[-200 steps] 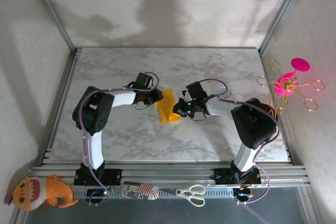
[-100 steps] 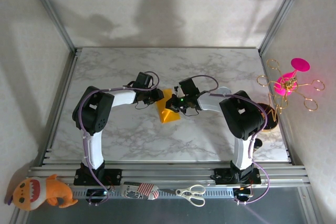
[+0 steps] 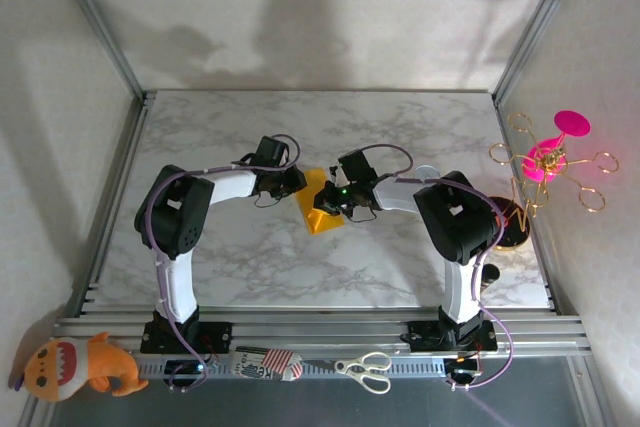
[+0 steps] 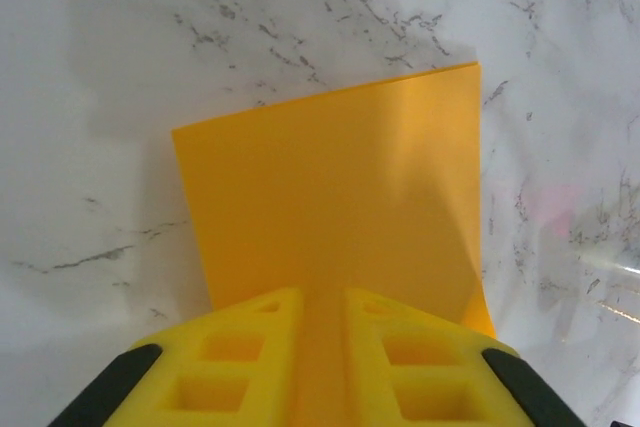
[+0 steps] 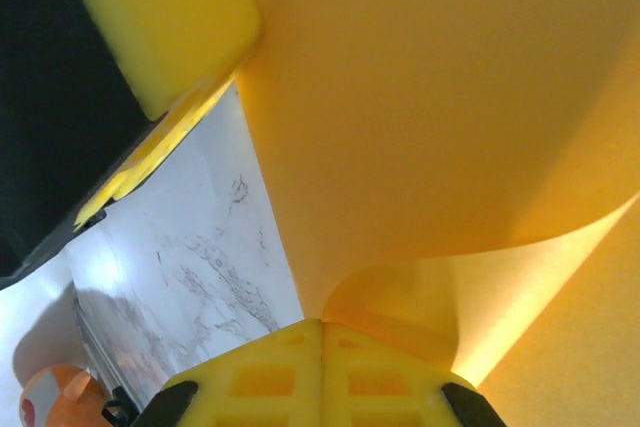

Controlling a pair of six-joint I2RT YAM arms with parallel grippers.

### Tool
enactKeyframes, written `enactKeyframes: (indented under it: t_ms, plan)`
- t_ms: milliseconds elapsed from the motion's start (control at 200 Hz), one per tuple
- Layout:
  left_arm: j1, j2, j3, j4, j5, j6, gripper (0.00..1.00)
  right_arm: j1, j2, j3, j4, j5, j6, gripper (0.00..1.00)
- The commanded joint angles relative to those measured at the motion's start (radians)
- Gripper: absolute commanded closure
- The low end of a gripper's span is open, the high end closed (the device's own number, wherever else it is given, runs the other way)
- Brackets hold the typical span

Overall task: Fold a paper plane with a square sheet of paper (pick it up from the middle)
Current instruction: Fold the triangle a second time at the center of the table.

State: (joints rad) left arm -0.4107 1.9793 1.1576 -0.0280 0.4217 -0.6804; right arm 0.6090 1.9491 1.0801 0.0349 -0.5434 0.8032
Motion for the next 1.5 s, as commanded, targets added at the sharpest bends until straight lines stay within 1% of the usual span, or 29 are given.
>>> enactKeyframes:
  t_ms: [0,315,651,1302,1492]
  plan:
    - [0.007,0.028,-0.007,-0.012,0.006,-0.002,0.84,0.011,0.02,0.025,0.028,0.008,-0.003,1.0]
    - [0.006,0.045,-0.009,-0.019,0.008,0.002,0.87,0.012,0.036,0.032,0.053,0.037,0.022,1.0]
    - [0.004,0.062,-0.01,-0.023,0.008,0.007,0.87,0.015,0.06,0.054,0.063,0.05,0.021,1.0]
    - [0.004,0.059,-0.019,-0.023,0.011,0.008,0.86,0.021,0.063,0.065,-0.022,0.048,-0.034,1.0]
    - [0.003,0.06,-0.019,-0.02,0.011,0.007,0.86,0.025,0.061,0.061,-0.011,0.041,-0.042,1.0]
